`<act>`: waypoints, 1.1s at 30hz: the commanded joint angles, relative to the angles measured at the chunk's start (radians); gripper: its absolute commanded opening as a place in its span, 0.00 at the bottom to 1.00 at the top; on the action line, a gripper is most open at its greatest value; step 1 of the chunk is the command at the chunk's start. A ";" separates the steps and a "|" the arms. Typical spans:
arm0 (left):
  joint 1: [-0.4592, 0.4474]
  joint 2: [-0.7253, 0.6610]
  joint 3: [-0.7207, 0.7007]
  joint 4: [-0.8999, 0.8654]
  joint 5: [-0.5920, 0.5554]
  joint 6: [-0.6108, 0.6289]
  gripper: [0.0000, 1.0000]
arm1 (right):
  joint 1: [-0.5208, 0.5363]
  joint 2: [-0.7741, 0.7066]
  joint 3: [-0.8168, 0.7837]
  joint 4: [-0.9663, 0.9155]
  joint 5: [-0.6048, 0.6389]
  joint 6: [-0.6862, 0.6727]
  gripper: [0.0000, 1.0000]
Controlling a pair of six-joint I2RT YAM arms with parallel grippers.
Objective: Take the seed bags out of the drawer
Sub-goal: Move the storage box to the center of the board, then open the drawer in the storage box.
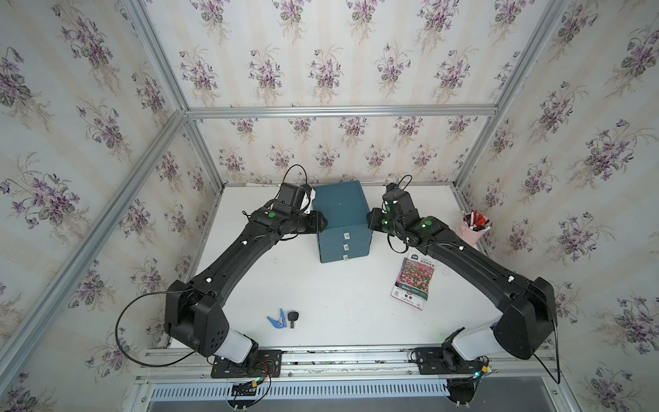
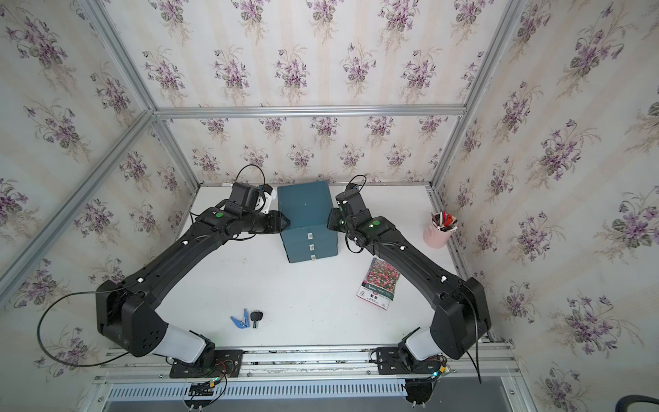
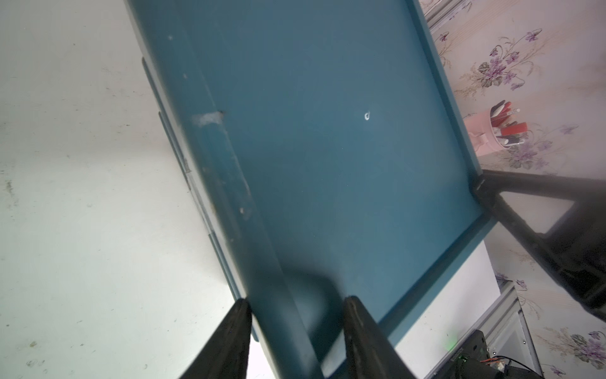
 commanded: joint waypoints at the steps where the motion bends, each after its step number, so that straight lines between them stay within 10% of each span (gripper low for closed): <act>1: -0.021 -0.033 -0.022 -0.077 0.076 -0.006 0.45 | 0.030 -0.013 0.001 -0.040 -0.127 0.060 0.21; 11: -0.061 -0.146 -0.034 -0.110 0.053 -0.005 0.50 | 0.063 -0.058 0.043 -0.141 -0.110 0.121 0.21; 17: -0.041 -0.135 -0.034 -0.153 -0.095 0.007 0.69 | 0.224 -0.171 -0.008 -0.210 0.142 0.184 0.65; 20: -0.011 -0.132 -0.027 -0.131 -0.102 -0.013 0.71 | 0.394 -0.253 -0.070 -0.233 0.378 0.236 0.70; 26: 0.019 -0.077 -0.007 -0.060 -0.018 -0.025 0.71 | 0.660 -0.477 -0.536 0.238 0.435 0.288 0.70; 33: 0.019 -0.017 -0.020 -0.032 0.000 -0.025 0.70 | 0.563 -0.350 -0.942 0.930 0.199 0.394 0.71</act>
